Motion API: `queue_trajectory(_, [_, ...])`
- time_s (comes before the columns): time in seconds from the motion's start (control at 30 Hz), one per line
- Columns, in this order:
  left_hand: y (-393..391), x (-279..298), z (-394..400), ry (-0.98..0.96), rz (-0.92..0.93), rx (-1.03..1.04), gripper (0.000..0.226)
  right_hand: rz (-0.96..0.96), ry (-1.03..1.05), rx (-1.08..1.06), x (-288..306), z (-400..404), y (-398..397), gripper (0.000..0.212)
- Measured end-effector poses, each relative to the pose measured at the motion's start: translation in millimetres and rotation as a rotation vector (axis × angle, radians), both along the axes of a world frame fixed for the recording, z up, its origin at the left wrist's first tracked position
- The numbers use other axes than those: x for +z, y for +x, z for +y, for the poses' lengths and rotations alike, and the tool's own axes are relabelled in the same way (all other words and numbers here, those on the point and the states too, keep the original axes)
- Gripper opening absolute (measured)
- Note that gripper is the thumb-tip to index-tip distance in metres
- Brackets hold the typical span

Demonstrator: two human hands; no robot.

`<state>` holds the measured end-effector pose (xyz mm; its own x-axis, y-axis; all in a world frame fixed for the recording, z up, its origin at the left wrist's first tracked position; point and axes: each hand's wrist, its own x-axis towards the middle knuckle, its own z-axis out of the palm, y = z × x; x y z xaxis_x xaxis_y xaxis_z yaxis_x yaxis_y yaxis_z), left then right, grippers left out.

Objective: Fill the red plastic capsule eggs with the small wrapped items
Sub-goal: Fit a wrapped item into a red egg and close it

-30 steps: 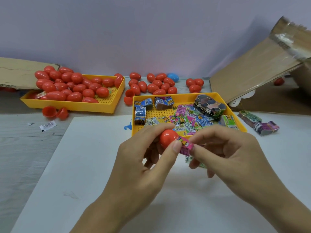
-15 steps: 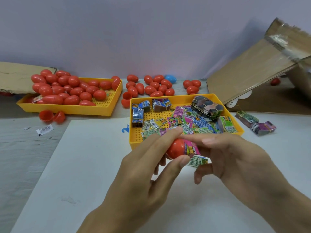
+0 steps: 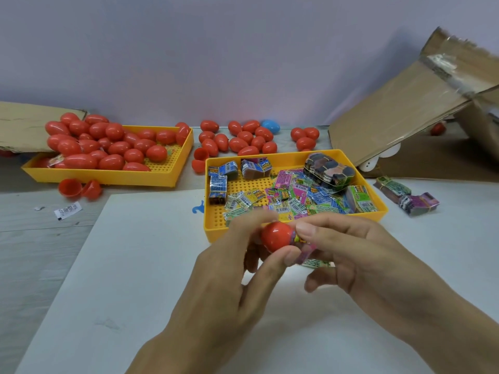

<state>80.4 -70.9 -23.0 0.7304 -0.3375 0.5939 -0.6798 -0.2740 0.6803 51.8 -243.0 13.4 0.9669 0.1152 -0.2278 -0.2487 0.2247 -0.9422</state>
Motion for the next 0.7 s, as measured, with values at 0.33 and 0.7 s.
queue_trajectory(0.33, [-3.7, -4.6, -1.2, -0.129, 0.082, -0.058, 0.038, 0.051, 0.056, -0.069, 2.4, -4.7, 1.4, 0.041])
queue_trajectory(0.7, [-1.0, -0.5, 0.9, -0.250, 0.265, -0.119, 0.043, 0.123, 0.090, 0.021, -2.4, -7.7, 3.4, 0.037])
